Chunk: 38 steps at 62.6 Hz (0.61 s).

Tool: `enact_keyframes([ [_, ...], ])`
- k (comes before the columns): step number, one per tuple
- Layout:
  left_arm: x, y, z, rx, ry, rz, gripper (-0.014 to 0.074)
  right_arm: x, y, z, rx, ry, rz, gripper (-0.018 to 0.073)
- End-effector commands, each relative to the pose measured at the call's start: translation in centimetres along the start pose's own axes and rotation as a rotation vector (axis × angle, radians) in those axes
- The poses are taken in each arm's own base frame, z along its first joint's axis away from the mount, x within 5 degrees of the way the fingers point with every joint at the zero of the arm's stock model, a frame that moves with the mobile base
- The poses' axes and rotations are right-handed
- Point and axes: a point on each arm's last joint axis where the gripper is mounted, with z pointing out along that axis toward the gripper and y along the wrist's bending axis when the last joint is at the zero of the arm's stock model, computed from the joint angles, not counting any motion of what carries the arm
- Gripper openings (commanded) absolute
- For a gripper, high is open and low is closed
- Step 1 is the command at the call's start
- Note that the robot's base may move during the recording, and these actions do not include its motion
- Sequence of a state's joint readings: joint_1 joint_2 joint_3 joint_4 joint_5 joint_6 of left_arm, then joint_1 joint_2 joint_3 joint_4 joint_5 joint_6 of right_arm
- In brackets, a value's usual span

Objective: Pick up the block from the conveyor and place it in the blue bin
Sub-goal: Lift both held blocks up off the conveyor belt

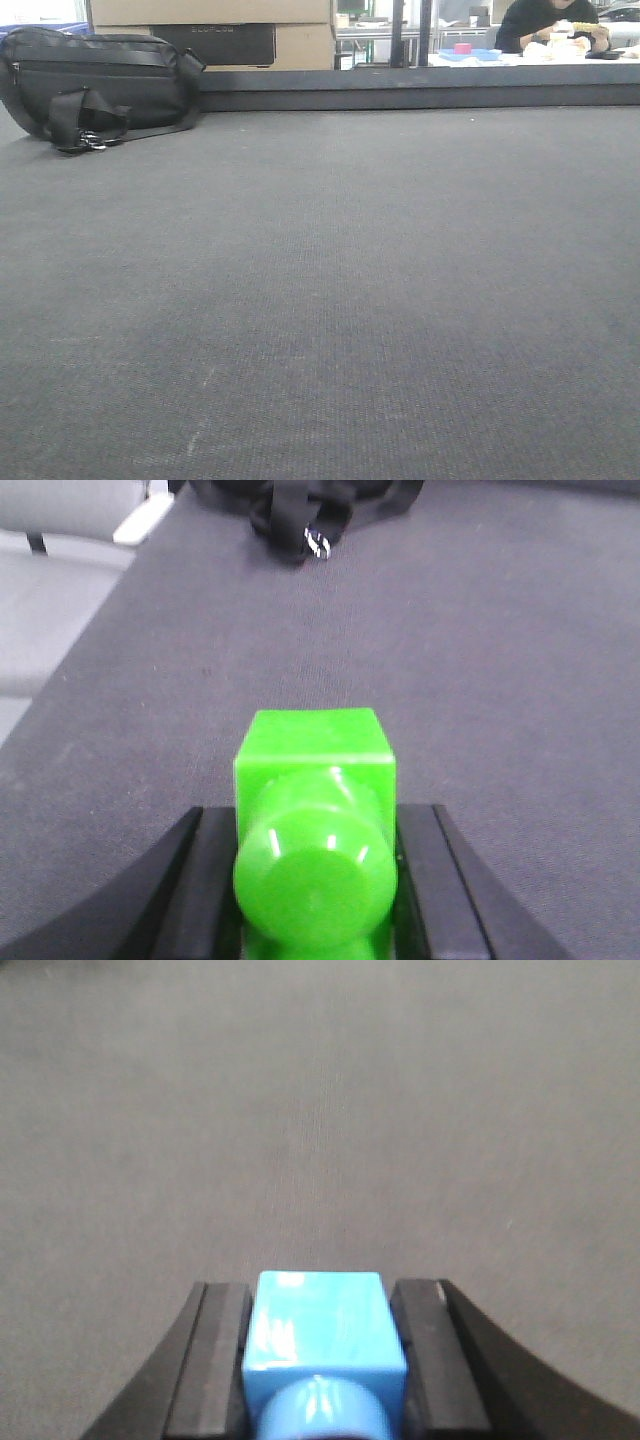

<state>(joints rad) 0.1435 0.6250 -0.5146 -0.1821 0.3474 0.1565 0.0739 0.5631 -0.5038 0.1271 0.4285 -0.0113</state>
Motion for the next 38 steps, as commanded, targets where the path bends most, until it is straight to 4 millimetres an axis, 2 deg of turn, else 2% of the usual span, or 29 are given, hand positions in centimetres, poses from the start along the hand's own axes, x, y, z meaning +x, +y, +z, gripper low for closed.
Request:
enact_keyframes([
  [1, -0.4, -0.4, -1.6, 0.022, -0.097, -0.006, -0.0111, -0.7, 0.0, -1.1, 0.003, -0.117, -0.022, -0.0162],
  [9, -0.9, -1.2, -3.3, 0.097, -0.200, 0.018, -0.0111, -1.5, 0.1, -2.9, -0.004, -0.265, -0.025, -0.0162],
  [20, -0.9, -2.1, -4.8, 0.207, -0.251, 0.045, -0.0111, -2.2, 0.2, -4.9, -0.011, -0.430, -0.028, -0.0162],
  [38, -1.7, -2.0, -6.2, 0.207, -0.390, 0.071, -0.0111, -2.1, 0.3, -6.6, -0.018, -0.510, -0.031, -0.0162],
])
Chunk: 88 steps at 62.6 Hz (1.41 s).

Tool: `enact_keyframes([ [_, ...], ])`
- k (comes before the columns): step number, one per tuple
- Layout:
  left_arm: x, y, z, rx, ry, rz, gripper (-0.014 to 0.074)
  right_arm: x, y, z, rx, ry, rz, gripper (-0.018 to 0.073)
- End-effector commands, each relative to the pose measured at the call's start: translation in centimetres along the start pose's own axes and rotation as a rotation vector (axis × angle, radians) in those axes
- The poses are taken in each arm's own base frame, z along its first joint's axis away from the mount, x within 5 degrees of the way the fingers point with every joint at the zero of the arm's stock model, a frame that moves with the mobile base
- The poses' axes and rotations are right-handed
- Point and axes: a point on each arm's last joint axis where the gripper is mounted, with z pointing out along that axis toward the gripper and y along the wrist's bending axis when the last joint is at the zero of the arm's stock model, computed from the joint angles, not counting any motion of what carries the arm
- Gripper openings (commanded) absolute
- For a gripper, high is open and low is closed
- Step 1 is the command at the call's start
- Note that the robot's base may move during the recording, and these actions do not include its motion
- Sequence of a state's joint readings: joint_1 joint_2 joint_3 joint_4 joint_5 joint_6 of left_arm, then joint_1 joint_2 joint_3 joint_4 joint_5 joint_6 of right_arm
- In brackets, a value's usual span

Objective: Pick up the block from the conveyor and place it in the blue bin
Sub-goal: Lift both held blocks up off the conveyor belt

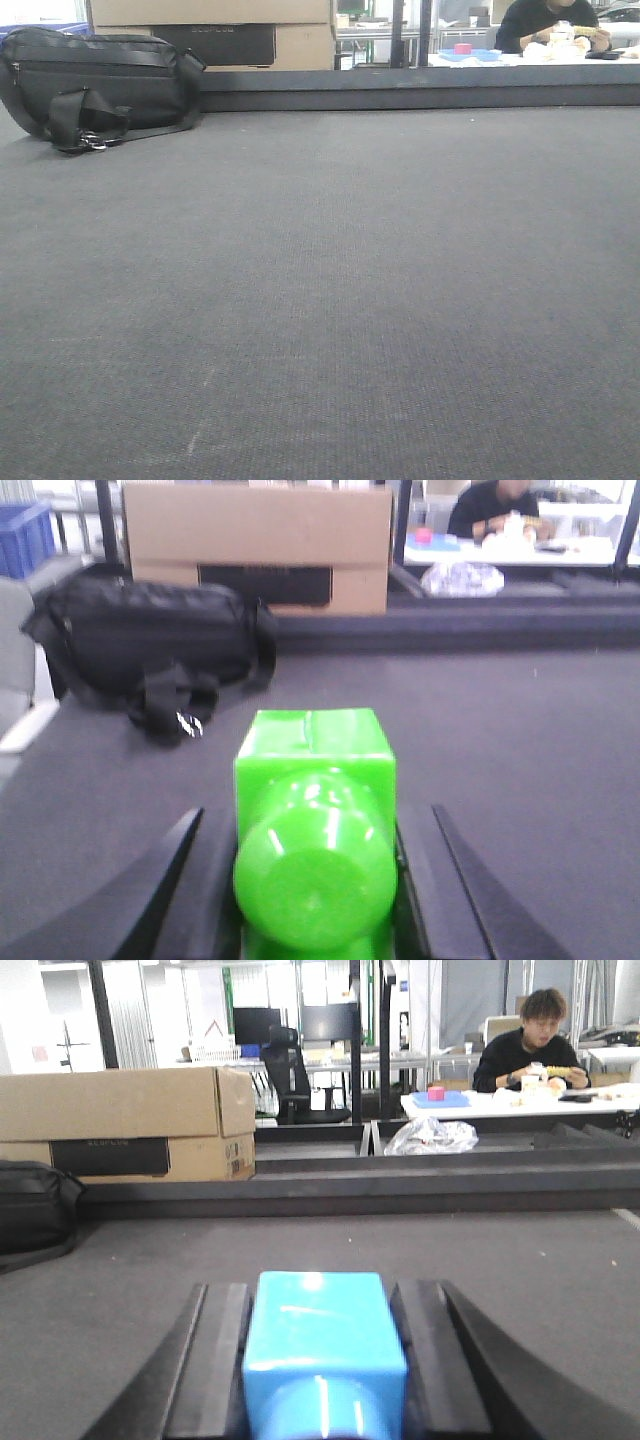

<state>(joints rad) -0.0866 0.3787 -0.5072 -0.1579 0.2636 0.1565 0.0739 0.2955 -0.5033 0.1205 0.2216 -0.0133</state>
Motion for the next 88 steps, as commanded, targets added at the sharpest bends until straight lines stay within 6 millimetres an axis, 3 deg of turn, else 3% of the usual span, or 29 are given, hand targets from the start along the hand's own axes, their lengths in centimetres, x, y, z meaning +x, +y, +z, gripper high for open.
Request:
enact_keyframes([
  [1, -0.84, 0.04, -0.39, -0.005, -0.082, -0.005, -0.0111, -0.28, -0.02, -0.31, 0.002, -0.041, -0.013, -0.0162],
  [11, -1.10, -0.09, -0.94, 0.011, -0.111, -0.066, -0.0111, -0.31, -0.01, -0.46, 0.001, -0.045, -0.013, -0.0162],
  [88, -1.09, -0.11, -1.09, 0.012, -0.112, -0.066, -0.0111, -0.25, -0.01, -0.45, 0.001, -0.039, -0.013, -0.0162],
])
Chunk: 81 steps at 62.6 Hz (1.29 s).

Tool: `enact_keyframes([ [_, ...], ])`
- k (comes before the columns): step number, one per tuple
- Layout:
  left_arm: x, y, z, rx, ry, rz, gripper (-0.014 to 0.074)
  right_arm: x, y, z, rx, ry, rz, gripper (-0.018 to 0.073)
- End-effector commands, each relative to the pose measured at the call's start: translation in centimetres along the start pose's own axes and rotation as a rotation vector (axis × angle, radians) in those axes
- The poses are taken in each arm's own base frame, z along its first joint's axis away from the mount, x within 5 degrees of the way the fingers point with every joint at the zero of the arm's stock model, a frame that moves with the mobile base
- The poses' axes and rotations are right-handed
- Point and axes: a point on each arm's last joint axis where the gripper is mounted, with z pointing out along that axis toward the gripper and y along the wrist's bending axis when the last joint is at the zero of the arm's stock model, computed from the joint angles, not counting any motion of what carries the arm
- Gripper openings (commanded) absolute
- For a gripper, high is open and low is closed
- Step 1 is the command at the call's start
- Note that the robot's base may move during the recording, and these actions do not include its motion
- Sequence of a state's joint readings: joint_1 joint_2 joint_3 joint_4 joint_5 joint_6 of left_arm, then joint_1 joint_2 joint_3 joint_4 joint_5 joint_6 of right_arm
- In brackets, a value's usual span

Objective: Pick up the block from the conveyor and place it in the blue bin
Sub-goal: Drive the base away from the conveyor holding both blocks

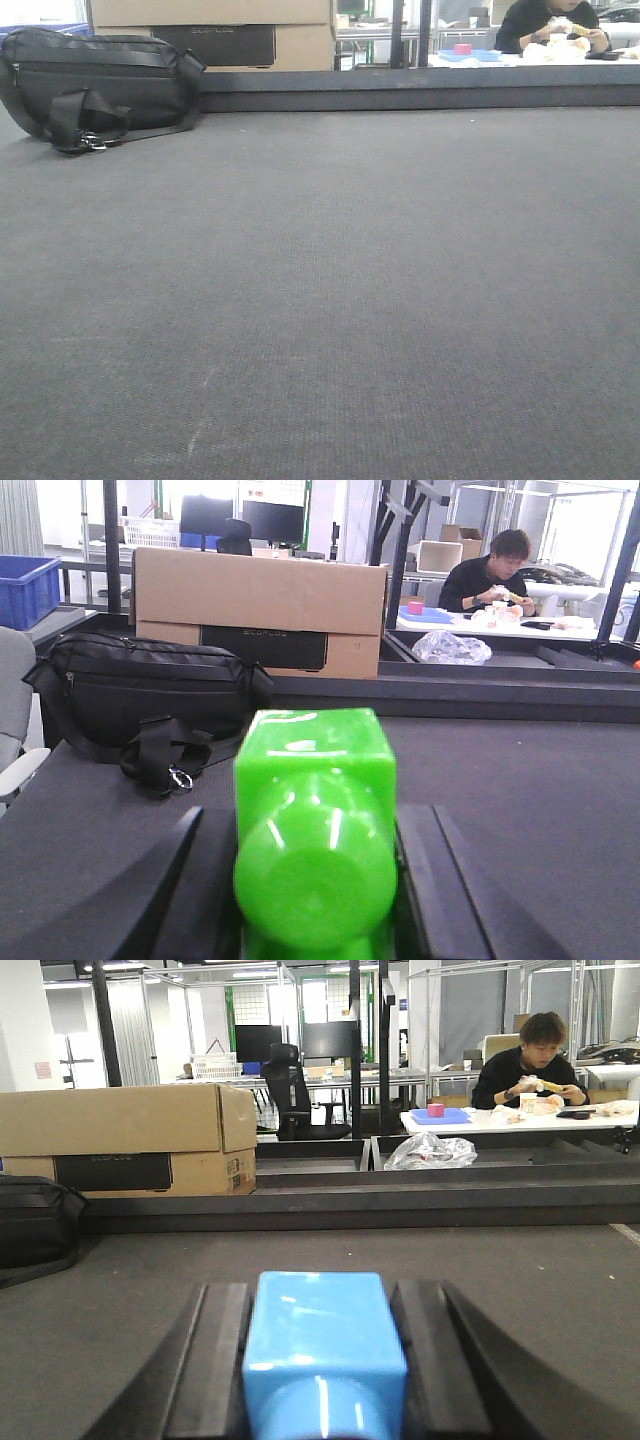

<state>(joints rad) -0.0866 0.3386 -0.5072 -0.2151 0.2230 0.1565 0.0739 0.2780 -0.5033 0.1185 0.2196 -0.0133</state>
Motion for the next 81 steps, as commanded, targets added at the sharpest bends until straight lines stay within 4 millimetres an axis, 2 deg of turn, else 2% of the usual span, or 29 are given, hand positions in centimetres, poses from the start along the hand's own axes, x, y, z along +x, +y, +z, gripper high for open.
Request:
enact_keyframes([
  [1, -0.44, -0.04, -0.16, 0.004, -0.029, -0.012, -0.0111, -0.09, -0.03, -0.08, 0.003, -0.019, -0.011, -0.0162],
  [81, -0.44, -0.04, -0.16, 0.004, -0.029, -0.012, -0.0111, -0.09, -0.03, -0.08, 0.003, -0.019, -0.011, -0.0162],
])
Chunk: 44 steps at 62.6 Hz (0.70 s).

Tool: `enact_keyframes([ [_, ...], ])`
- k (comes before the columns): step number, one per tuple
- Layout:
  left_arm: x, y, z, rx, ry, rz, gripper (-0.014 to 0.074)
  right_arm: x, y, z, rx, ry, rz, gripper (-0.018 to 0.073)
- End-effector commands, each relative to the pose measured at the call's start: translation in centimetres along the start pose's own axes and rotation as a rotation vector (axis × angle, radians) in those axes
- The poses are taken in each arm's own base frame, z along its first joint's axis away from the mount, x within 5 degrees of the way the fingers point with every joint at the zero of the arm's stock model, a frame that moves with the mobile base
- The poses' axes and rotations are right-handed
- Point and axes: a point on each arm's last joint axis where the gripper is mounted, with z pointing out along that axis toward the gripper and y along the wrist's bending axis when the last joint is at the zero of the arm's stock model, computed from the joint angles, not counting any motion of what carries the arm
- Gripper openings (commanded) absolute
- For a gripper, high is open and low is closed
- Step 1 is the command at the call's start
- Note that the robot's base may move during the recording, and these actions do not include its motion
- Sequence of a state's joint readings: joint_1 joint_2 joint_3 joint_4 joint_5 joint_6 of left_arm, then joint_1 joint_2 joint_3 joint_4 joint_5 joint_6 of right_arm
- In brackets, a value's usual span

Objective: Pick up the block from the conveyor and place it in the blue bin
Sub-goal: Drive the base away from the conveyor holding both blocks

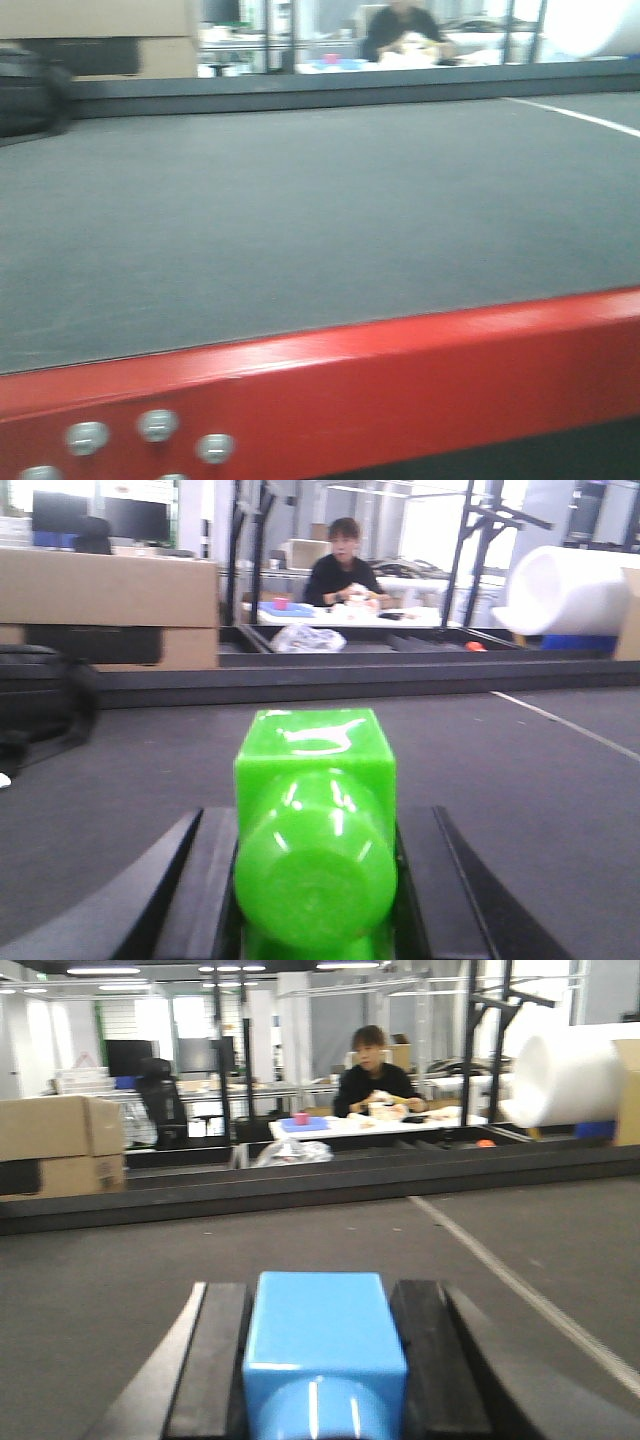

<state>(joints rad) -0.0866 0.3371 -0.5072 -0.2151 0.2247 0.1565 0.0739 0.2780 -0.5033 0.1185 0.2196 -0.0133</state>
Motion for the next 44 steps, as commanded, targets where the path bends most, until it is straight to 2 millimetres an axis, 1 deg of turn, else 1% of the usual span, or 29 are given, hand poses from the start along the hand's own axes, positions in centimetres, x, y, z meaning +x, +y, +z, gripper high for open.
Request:
enact_keyframes([
  [1, -0.44, -0.04, -0.13, 0.004, -0.029, -0.012, -0.0111, -0.09, -0.03, -0.08, 0.003, -0.019, -0.011, -0.0162],
  [44, -0.44, -0.04, -0.13, 0.004, -0.029, -0.012, -0.0111, -0.09, -0.03, -0.08, 0.003, -0.019, -0.011, -0.0162],
])
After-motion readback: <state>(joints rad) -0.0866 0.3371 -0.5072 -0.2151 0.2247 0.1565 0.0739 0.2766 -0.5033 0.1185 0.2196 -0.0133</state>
